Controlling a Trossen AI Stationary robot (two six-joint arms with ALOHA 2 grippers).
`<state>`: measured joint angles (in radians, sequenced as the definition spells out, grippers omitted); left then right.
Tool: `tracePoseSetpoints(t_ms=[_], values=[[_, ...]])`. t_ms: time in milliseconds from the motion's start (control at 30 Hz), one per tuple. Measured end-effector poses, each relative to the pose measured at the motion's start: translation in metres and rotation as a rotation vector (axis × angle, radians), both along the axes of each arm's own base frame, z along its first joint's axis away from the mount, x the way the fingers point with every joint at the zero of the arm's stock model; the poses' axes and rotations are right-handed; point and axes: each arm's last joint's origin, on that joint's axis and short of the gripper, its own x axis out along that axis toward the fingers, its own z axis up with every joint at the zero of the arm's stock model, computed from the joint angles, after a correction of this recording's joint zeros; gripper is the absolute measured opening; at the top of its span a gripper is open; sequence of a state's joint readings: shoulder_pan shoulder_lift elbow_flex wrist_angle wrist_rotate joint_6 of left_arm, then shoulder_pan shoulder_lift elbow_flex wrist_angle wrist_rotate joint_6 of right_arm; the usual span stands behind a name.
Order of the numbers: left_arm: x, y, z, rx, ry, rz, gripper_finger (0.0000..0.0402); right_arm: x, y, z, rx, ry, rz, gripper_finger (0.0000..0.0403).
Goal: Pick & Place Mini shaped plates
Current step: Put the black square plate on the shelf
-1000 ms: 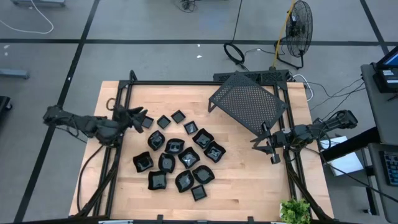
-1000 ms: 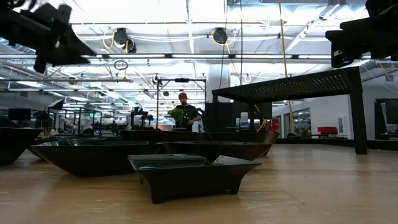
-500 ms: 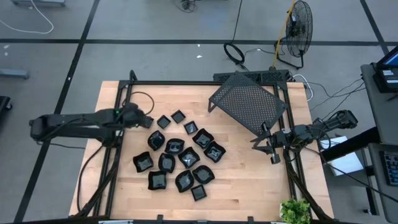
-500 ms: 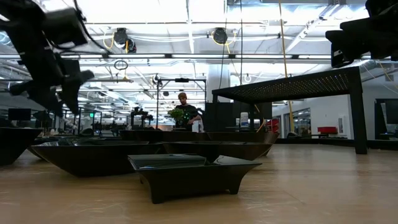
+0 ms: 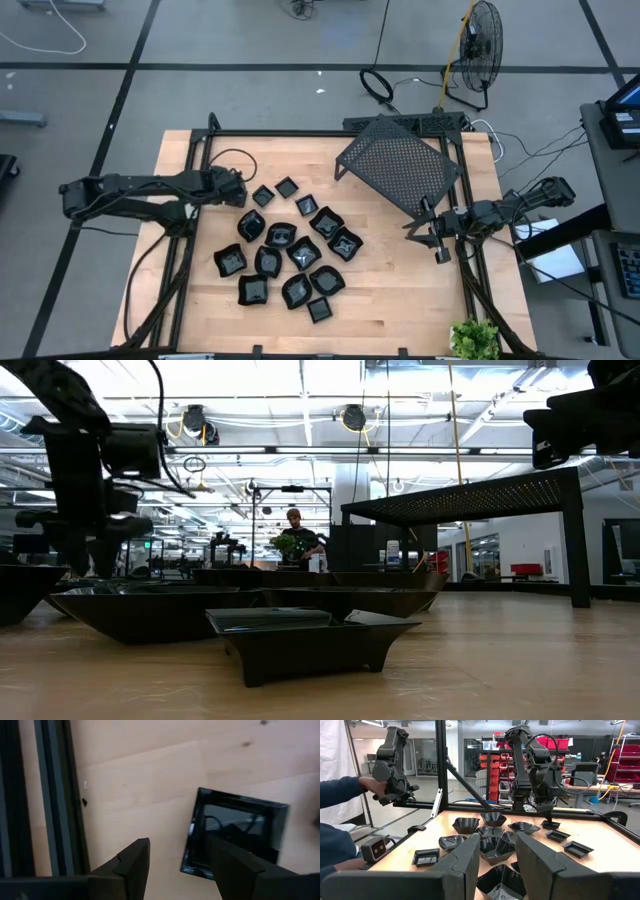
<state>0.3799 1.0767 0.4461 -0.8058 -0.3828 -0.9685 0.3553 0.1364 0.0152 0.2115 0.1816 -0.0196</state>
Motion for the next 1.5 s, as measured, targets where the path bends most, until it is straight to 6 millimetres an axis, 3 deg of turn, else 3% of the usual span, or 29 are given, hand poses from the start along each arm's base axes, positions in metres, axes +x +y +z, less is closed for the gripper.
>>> tracePoseSetpoints(t_ms=[233,600,1500], values=[[0.005,0.004,-0.011,-0.011,0.041,0.016,0.0207,0.000,0.000,0.000,0.000,0.000,0.000,0.0114],[0.015,0.008,-0.015,-0.004,0.001,-0.056,0.0179,0.000,0.000,0.000,0.000,0.000,0.000,0.0114],[0.016,0.008,-0.015,-0.002,-0.010,-0.053,0.0051,0.000,0.000,0.000,0.000,0.000,0.000,0.0114]])
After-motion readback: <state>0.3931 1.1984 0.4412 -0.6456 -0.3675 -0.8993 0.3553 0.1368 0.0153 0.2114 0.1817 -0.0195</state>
